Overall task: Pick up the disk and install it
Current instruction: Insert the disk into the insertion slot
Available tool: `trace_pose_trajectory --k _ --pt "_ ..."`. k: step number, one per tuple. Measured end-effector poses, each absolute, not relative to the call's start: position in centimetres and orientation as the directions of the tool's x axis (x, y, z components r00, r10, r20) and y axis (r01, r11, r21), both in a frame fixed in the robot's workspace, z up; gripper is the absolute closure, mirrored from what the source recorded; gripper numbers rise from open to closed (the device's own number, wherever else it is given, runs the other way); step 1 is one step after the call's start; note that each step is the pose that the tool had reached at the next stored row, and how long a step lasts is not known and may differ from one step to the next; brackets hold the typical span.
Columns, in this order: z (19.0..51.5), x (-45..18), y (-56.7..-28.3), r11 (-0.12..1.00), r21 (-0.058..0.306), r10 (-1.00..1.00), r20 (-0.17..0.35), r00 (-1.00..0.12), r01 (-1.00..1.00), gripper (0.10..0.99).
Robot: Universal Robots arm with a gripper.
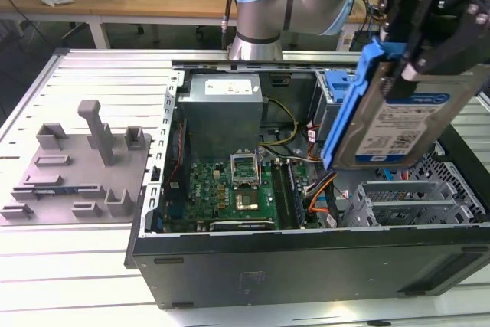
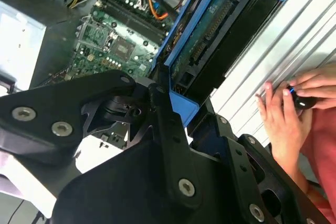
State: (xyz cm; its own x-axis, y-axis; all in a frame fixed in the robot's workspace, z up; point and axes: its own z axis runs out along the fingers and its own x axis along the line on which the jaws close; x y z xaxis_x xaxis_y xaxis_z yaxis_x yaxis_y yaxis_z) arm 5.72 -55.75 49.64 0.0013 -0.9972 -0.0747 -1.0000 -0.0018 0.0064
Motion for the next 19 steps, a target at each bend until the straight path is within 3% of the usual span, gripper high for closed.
trace_pose_trajectory --k 19 --pt "49.5 10.8 -56.4 -0.002 0.006 -0.997 -0.075 0.001 -1.000 0.722"
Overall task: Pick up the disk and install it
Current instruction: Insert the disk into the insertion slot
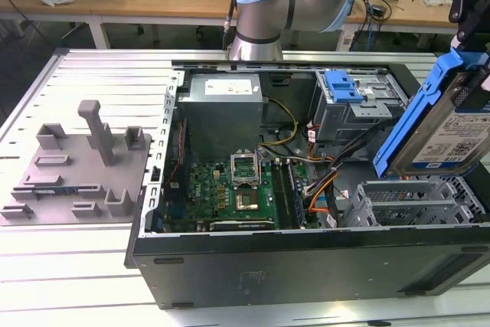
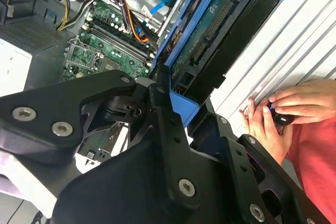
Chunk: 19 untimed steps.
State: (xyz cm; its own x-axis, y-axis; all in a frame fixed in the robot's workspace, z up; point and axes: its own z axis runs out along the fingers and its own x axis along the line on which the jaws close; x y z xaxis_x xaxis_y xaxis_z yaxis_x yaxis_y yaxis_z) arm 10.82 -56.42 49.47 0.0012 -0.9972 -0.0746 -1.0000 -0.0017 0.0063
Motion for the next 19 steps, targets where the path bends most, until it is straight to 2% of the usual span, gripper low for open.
trace_pose_trajectory --k 19 --pt "49.15 11.13 -55.93 -0.006 0.006 -0.997 -0.075 0.006 -1.000 0.722"
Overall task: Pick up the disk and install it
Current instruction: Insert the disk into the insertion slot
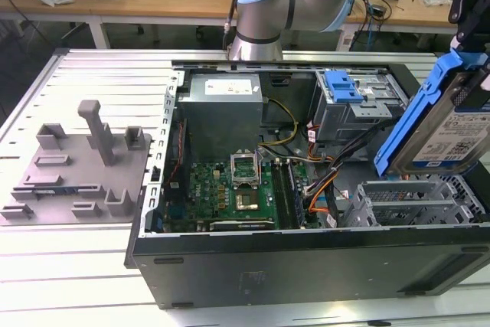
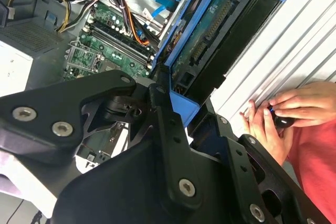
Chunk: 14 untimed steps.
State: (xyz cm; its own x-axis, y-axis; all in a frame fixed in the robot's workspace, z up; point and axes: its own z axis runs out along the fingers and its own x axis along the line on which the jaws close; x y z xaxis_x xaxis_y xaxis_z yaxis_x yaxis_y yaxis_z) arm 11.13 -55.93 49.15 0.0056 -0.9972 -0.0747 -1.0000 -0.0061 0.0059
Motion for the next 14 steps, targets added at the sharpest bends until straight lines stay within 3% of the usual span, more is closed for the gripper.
trace_pose_trajectory --k 14 --pt "48.11 11.13 -55.79 -0.007 0.005 -0.997 -0.075 0.007 -1.000 0.722"
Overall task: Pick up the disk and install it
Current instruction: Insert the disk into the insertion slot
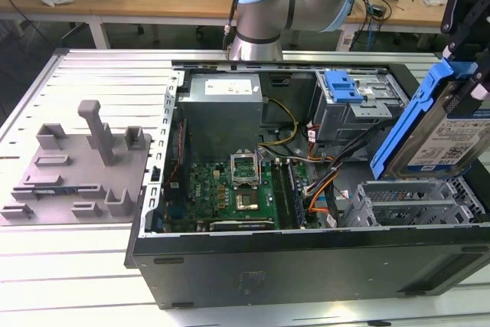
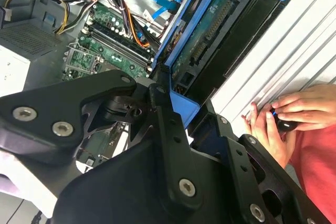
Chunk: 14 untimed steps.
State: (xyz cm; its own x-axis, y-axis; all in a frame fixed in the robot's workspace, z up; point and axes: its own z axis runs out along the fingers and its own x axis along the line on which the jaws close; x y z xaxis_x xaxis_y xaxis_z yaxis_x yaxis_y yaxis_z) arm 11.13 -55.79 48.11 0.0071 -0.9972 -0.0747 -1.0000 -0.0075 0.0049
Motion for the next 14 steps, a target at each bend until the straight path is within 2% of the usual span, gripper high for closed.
trace_pose_trajectory --k 14 --pt "47.35 11.13 -55.88 -0.013 0.005 -0.997 -0.075 0.013 -1.000 0.722"
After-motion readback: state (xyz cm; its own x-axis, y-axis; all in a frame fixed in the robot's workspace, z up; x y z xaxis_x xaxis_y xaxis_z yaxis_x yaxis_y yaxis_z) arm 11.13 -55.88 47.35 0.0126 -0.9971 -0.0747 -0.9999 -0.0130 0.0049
